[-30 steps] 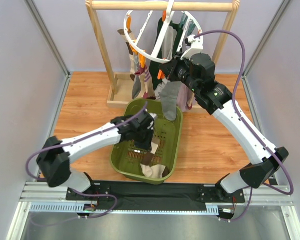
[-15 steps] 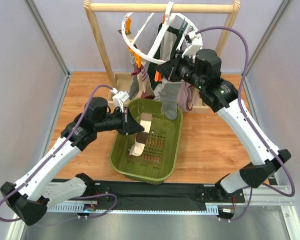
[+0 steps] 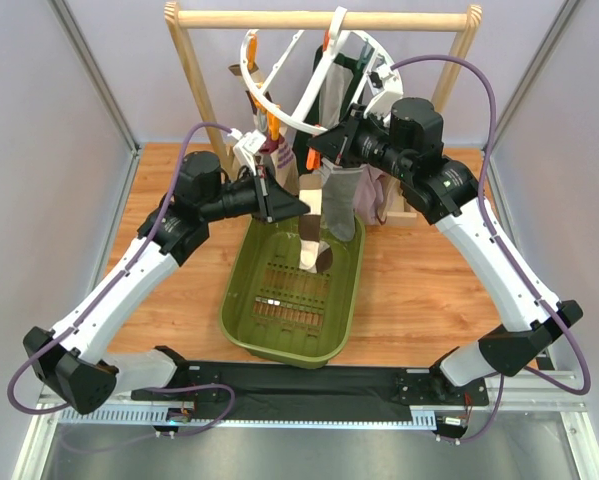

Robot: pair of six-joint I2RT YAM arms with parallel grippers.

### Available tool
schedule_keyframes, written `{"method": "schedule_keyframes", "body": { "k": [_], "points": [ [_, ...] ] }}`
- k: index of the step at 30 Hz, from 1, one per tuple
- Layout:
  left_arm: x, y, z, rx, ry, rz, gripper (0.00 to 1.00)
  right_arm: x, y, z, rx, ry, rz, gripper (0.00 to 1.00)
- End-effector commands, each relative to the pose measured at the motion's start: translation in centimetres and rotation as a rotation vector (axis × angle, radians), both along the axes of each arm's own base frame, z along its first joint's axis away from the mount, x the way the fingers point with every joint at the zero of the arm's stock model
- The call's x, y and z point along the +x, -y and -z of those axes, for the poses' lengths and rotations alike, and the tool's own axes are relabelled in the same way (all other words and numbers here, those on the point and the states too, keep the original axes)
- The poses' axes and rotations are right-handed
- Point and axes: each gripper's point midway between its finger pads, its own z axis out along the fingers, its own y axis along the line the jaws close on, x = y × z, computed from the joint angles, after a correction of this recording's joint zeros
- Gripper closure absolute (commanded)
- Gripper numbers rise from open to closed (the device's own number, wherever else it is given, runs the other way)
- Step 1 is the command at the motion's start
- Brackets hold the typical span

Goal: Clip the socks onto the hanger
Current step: Clamp the sock onto the hanger.

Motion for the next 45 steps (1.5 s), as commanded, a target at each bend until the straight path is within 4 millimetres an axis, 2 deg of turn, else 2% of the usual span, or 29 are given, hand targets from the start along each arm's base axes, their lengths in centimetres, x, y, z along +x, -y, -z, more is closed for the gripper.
{"method": "schedule_keyframes", "body": {
  "k": [1,20,26,29,32,33,39,44,45],
  "points": [
    [0.5,0.1,-3.1,-0.084,0.031,0.019,1.0,-3.8,-1.2,0.7,-0.006,-0.085,-0.144,1.0],
    [1.5,-0.8,-3.4,-0.137,0.02,-0.017,1.0,-3.9,-1.4,1.4,-0.006,-0.106,-0.154,1.0],
    [1.8,-0.9,-4.1,-0.155,0.03,-0.02,1.0,-3.9,-1.2,1.4,-0.008,-0.105,-0.144,1.0],
    [2.0,-0.9,-4.1,-0.157,0.025,-0.017,1.0,-3.7,-1.3,1.6,-0.009,-0.111,-0.139,0.96],
    [2.3,-0.9,-4.3,-0.166,0.028,-0.02,1.0,-3.6,-1.5,1.6,-0.008,-0.114,-0.144,0.86],
    [2.3,-0.9,-4.4,-0.169,0.028,-0.015,1.0,-3.6,-1.5,1.6,-0.006,-0.115,-0.145,0.79],
    [2.7,-0.5,-4.9,-0.176,0.034,0.002,1.0,-3.2,-1.1,1.7,-0.02,-0.105,-0.122,0.52],
    [3.1,-0.4,-4.6,-0.171,0.022,0.003,1.0,-3.2,-1.1,1.7,-0.021,-0.107,-0.119,0.45],
    [3.3,-0.4,-4.5,-0.17,0.014,-0.001,1.0,-3.1,-1.0,1.6,-0.023,-0.105,-0.11,0.38]
  ]
}}
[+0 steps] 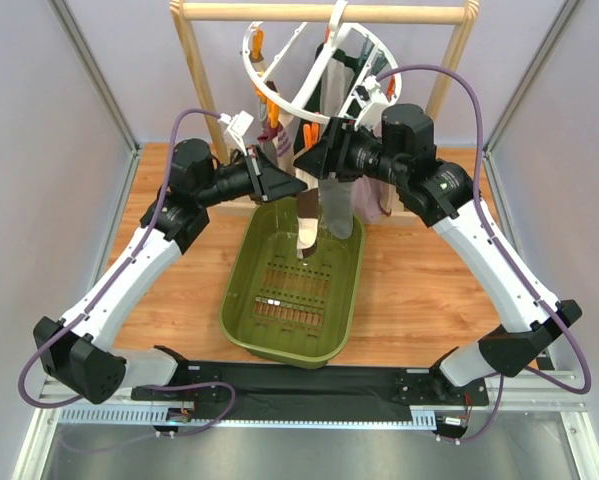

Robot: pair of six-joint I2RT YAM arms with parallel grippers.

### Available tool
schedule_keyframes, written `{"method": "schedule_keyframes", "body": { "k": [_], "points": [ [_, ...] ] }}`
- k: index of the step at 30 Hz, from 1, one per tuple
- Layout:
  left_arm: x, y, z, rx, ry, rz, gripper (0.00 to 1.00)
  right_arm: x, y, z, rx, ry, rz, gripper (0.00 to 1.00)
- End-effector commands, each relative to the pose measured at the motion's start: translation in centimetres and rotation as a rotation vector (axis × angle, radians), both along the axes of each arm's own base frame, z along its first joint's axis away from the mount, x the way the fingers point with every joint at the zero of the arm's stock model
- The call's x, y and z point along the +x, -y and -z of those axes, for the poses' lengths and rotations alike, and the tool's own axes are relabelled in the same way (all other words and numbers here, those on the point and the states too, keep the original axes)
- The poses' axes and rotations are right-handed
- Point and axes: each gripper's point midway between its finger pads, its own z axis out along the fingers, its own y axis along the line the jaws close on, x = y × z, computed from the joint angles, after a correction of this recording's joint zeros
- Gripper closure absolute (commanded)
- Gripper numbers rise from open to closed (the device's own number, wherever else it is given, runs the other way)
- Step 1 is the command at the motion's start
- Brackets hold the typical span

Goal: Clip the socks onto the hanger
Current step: Clamp the sock onto the hanger, then reset both arms

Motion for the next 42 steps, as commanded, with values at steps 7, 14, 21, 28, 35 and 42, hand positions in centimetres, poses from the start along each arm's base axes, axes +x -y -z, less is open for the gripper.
{"method": "schedule_keyframes", "body": {
  "k": [7,14,21,28,35,42],
  "points": [
    [1.5,0.0,-1.2,0.038,0.002,-0.022,0.43,-0.1,1.7,0.1,-0.053,0.001,0.042,0.08],
    [2.1,-2.4,-0.8,0.153,0.038,-0.154,0.02,-0.4,4.1,1.0,-0.155,0.021,0.08,0.0],
    [-0.7,-9.9,-1.0,0.245,0.124,-0.446,0.0,-2.7,7.9,3.2,-0.256,0.026,0.15,0.0],
    [-3.9,-14.9,4.3,0.352,0.027,-0.609,0.01,-6.4,12.5,8.5,-0.244,-0.038,0.289,0.0],
    [-8.0,-17.5,9.0,0.233,-0.029,-0.704,0.0,-8.6,16.0,15.3,-0.275,-0.1,0.41,0.0],
    [-10.1,-18.4,11.4,0.166,-0.064,-0.725,0.0,-8.5,22.1,18.7,-0.366,-0.052,0.687,0.0]
  ]
}}
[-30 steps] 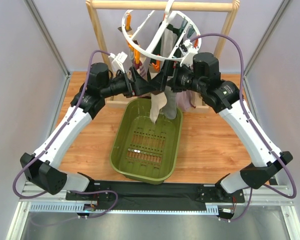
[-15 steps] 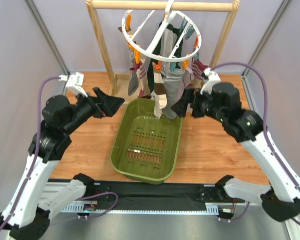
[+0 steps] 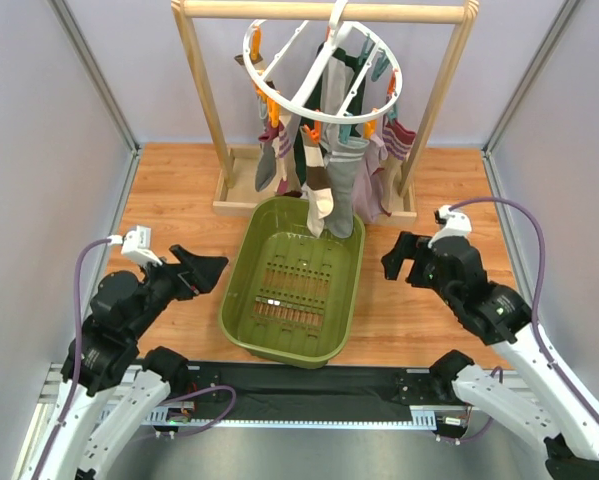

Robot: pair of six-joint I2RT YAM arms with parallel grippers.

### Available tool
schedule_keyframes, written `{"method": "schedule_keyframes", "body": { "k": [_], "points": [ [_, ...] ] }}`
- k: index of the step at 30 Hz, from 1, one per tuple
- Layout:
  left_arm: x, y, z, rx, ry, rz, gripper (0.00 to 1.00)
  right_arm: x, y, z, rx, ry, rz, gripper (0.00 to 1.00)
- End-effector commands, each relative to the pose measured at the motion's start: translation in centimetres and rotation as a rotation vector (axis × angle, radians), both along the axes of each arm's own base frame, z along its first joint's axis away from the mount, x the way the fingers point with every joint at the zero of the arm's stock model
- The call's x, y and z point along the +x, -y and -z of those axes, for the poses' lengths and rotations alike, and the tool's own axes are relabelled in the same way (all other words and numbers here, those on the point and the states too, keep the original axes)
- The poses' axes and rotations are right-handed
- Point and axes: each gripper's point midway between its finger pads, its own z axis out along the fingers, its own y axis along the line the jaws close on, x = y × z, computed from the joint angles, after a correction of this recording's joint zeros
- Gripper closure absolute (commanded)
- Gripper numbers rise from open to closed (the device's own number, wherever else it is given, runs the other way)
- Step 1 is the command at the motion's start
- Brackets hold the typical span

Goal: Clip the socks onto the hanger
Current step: Reset both arms

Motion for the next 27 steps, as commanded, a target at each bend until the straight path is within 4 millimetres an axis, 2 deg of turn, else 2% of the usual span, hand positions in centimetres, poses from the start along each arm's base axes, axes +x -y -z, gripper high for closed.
{"method": "schedule_keyframes", "body": {
  "k": [1,3,4,5,6,7,8,9,11,12,13,14,15,16,19,20,22,23,24,26,27],
  "points": [
    [-0.3,-1.2,0.0,-0.049,0.019,-0.07,0.0,1.2,3.4,-0.5,-0.011,0.145,0.187,0.0],
    [-0.5,-2.4,-0.4,-0.06,0.066,-0.123,0.0,1.2,3.9,0.3,-0.011,0.194,0.196,0.0],
    [-0.6,-2.6,-0.8,-0.067,0.093,-0.133,0.0,1.1,4.1,-0.8,0.042,0.262,0.203,0.0],
    [-0.5,-2.9,-0.8,-0.071,0.107,-0.148,0.0,1.0,4.4,1.2,0.031,0.252,0.216,0.0],
    [-0.7,-3.1,-0.2,-0.085,0.108,-0.159,0.0,0.9,4.5,1.7,0.055,0.268,0.225,0.0],
    [-0.6,-3.2,0.4,-0.101,0.102,-0.172,0.0,0.9,4.5,0.3,0.136,0.36,0.233,0.0],
    [-0.5,-3.3,1.8,-0.121,0.094,-0.189,0.0,0.9,4.6,3.3,0.13,0.345,0.248,0.0],
    [-0.2,-3.3,1.6,-0.148,0.129,-0.193,0.0,0.8,4.9,2.4,0.225,0.405,0.283,0.0],
    [0.0,-3.6,2.1,-0.171,0.183,-0.209,0.0,0.9,4.9,3.9,0.258,0.417,0.298,0.0],
    [0.4,-3.6,3.0,-0.187,0.21,-0.22,0.0,1.1,4.8,5.7,0.266,0.416,0.302,0.0],
    [0.7,-3.6,3.5,-0.203,0.221,-0.229,0.0,1.1,4.7,6.6,0.3,0.4,0.32,0.0],
    [1.4,-3.5,5.6,-0.208,0.217,-0.239,0.0,1.2,4.6,7.4,0.315,0.386,0.331,0.0],
    [1.8,-3.2,6.1,-0.224,0.22,-0.238,0.0,1.2,4.3,9.8,0.309,0.347,0.329,0.0],
    [2.3,-2.8,6.3,-0.267,0.213,-0.237,0.0,1.4,3.7,9.8,0.37,0.351,0.329,0.0],
    [3.5,-1.3,7.5,-0.352,0.238,-0.192,0.0,1.3,2.5,13.4,0.417,0.29,0.308,0.0],
    [4.0,-1.2,9.1,-0.357,0.223,-0.203,0.0,1.3,2.4,13.9,0.461,0.269,0.326,0.0],
    [4.6,-1.5,9.7,-0.36,0.233,-0.226,0.0,1.2,1.8,13.7,0.485,0.275,0.297,0.0],
    [5.0,-1.4,11.1,-0.366,0.227,-0.235,0.0,1.3,2.1,13.5,0.533,0.264,0.345,0.0],
    [5.2,-1.4,10.9,-0.405,0.245,-0.238,0.0,1.1,2.7,14.3,0.54,0.232,0.392,0.0],
    [5.5,-1.5,12.4,-0.437,0.202,-0.264,0.0,1.2,2.6,14.0,0.556,0.243,0.388,0.0],
    [5.6,-1.6,12.5,-0.421,0.207,-0.265,0.0,1.2,2.5,13.6,0.562,0.259,0.38,0.0]
  ]
}}
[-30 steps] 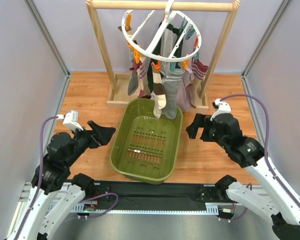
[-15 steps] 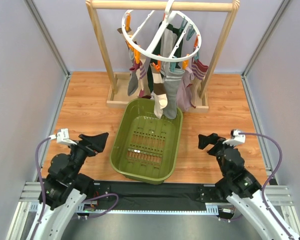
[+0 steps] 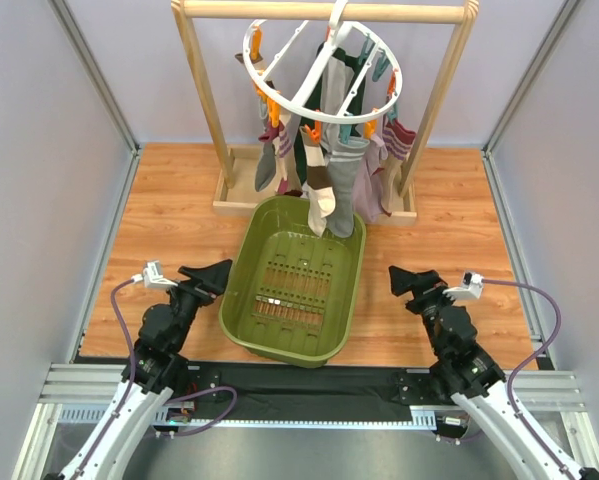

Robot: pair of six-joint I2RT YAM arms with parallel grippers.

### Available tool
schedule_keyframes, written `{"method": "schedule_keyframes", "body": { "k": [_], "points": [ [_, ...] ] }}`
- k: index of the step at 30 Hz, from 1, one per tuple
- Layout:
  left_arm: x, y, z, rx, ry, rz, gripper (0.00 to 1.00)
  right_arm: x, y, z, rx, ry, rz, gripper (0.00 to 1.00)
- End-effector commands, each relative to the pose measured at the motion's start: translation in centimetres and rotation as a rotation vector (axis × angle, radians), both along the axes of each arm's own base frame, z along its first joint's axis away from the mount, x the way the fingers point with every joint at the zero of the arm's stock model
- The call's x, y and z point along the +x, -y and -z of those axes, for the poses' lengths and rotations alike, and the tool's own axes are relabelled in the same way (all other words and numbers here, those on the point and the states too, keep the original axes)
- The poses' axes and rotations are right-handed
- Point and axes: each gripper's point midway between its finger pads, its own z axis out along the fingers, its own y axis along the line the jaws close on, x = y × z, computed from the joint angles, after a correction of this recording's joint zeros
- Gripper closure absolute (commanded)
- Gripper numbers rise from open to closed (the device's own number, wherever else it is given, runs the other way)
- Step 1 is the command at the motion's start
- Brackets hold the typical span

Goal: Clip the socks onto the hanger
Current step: Reset both arms

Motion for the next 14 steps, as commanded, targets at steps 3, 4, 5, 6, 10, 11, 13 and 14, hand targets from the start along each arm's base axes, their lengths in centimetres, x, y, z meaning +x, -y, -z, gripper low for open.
{"method": "schedule_keyframes", "body": {
  "k": [3,4,5,6,10,11,13,14],
  "points": [
    [0.8,-1.0,0.2,-0.074,0.119,-0.067,0.0,0.2,0.8,3.7,0.017,-0.05,0.063,0.0],
    [0.9,-1.3,0.2,-0.074,0.122,-0.086,0.0,0.3,1.0,3.6,0.012,-0.049,0.073,0.0],
    [1.0,-1.4,0.1,-0.075,0.123,-0.092,0.0,0.3,1.2,3.6,0.011,-0.051,0.082,0.0],
    [1.0,-1.5,0.0,-0.078,0.128,-0.095,0.0,0.3,1.4,3.8,0.031,-0.061,0.101,0.0],
    [1.0,-1.5,0.1,-0.086,0.121,-0.097,0.0,0.2,2.2,4.7,0.029,-0.096,0.151,0.0],
    [1.0,-1.5,0.2,-0.083,0.118,-0.096,0.0,0.2,2.2,5.0,0.028,-0.102,0.152,0.0],
    [1.0,-1.4,0.5,-0.079,0.104,-0.093,0.0,0.2,2.1,5.1,0.034,-0.116,0.151,0.0],
    [1.0,-1.4,0.7,-0.078,0.095,-0.095,0.0,0.2,2.2,5.3,0.036,-0.122,0.161,0.0]
  ]
}}
